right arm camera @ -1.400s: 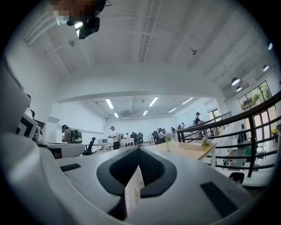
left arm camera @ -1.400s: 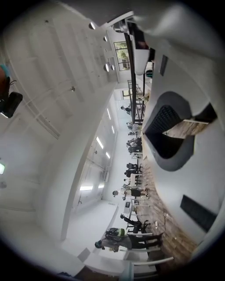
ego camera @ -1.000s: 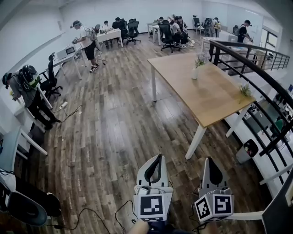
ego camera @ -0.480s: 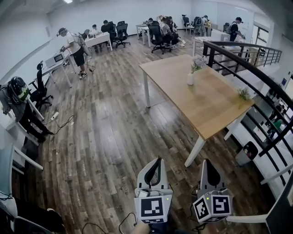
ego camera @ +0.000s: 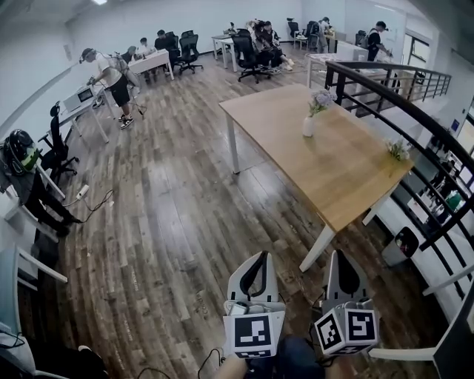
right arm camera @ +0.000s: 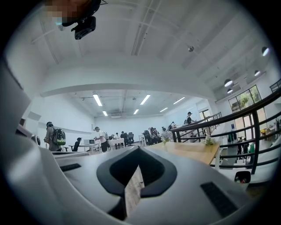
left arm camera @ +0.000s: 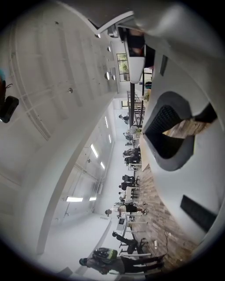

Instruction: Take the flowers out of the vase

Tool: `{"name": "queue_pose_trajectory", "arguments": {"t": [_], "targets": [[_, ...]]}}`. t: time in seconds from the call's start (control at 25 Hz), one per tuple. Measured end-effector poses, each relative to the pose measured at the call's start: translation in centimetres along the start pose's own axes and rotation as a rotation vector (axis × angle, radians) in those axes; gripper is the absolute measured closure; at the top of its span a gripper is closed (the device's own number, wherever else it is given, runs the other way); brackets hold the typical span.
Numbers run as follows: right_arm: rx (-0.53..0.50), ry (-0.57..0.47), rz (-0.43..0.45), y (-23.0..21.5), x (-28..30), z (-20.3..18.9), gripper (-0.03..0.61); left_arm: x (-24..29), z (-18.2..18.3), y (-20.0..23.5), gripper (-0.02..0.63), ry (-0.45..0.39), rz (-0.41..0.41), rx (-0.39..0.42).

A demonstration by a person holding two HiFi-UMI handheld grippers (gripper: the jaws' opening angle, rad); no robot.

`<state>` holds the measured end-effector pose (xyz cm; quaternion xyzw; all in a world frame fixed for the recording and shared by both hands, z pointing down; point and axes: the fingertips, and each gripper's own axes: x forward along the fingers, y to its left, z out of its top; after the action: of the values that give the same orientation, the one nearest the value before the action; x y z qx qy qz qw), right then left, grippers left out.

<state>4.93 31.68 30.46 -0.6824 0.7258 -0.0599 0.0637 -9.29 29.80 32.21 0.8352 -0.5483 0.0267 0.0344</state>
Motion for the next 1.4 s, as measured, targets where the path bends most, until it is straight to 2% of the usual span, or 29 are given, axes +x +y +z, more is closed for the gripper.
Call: {"name": "queue_pose_trajectory", "arguments": {"t": [0.2,0.6,0.84,1.4], "targets": [[-0.002,-0.002,0.004,0.8,1.5,-0.1,0.566,1.0,0.2,1.1,0.578,-0.013,-0.006,0.001],[-0.026,0.035,0.008,0.3,6.1,-0.9,0.566,4.8,-1.0,2.5,0.578,0.018,0.007,-0.039],[-0.028,0.039,0.005,-1.0,10.3,-1.1,0.565,9.2,-0.8,3.8,0.578,0.001,0.023,-0.030],[-0.006,0.053,-0.001,-4.3,22.1,-1.1,0.566,20.3,-0.2,6.4,0.578,0.028,0.043,-0.031]]}}
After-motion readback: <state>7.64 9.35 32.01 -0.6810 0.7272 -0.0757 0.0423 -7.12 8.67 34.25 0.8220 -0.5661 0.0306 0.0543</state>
